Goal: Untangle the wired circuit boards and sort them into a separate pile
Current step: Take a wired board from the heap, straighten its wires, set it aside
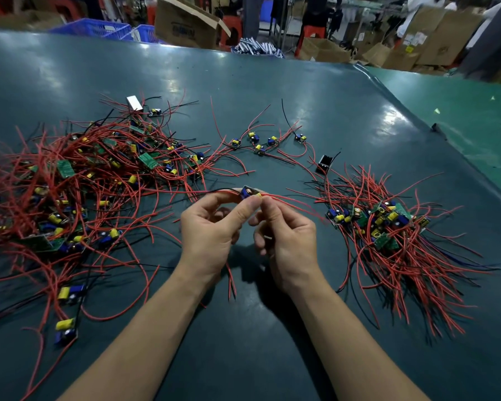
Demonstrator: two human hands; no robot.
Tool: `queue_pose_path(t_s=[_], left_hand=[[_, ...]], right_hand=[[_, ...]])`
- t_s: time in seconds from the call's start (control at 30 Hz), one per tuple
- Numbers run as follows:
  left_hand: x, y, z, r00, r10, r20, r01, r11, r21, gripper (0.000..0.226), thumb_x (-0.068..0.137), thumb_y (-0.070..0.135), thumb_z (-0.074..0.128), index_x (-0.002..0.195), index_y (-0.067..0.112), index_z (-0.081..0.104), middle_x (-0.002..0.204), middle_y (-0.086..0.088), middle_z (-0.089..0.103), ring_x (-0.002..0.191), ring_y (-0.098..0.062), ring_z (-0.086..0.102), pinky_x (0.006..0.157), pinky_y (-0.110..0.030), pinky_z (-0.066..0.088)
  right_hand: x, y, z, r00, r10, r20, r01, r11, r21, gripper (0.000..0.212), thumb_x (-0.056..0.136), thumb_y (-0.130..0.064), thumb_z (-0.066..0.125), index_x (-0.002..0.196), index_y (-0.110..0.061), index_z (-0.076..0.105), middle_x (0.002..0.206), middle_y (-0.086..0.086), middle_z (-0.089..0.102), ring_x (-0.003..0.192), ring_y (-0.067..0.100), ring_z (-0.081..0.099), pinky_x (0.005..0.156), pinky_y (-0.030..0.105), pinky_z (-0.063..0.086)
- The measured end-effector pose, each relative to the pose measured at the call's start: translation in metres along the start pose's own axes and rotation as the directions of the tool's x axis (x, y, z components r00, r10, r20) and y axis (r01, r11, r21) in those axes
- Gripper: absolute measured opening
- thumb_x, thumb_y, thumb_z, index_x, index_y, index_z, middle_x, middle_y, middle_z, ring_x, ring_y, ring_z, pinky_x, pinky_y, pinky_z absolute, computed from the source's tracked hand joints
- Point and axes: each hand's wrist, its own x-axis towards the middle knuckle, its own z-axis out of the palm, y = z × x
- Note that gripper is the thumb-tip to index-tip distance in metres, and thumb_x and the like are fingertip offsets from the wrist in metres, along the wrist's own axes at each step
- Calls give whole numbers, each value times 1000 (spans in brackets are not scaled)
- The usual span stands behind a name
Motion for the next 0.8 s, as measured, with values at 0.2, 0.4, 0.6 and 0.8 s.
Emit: queue_pose_path(t_s=[0.2, 0.4, 0.6, 0.8], left_hand=[[-3, -2, 4, 995, -48, 89, 43, 997, 59, 21, 60, 28, 82, 74, 15, 72, 66, -1, 70, 47, -6, 49, 42, -17, 35], [-2, -3, 3, 996, -57, 66, 52, 996, 72, 19, 61, 27, 87, 68, 20, 71, 55, 2, 60, 45, -8, 42, 43, -19, 32], [3, -1, -1, 1000, -28, 9, 27, 999, 19, 12, 63, 25, 83, 68, 20, 73, 55, 4, 52, 45, -10, 35, 43, -21, 28], [6, 3, -4, 1000, -23, 8, 23, 1000, 8, 10, 62, 22, 82, 67, 19, 74, 56, 5, 56, 45, -8, 35, 43, -19, 28]], right_hand=[[6, -5, -5, 990, 123, -63, -115, 986, 118, 20, 78, -29, 68, 82, -12, 79, 72, 5, 63, 37, 8, 40, 37, 17, 28], [10, -9, -9, 981, 116, -155, -98, 988, 123, 18, 89, -12, 66, 75, -11, 77, 58, 0, 58, 37, 5, 36, 35, 15, 27], [22, -17, -21, 931, 68, -358, 6, 979, 202, 20, 90, -9, 65, 72, -11, 74, 54, -3, 58, 36, 3, 37, 35, 14, 26], [28, -12, -34, 830, -167, -532, 119, 985, -125, 29, 89, -12, 70, 61, -19, 69, 51, -7, 56, 40, 7, 38, 41, 19, 30]])
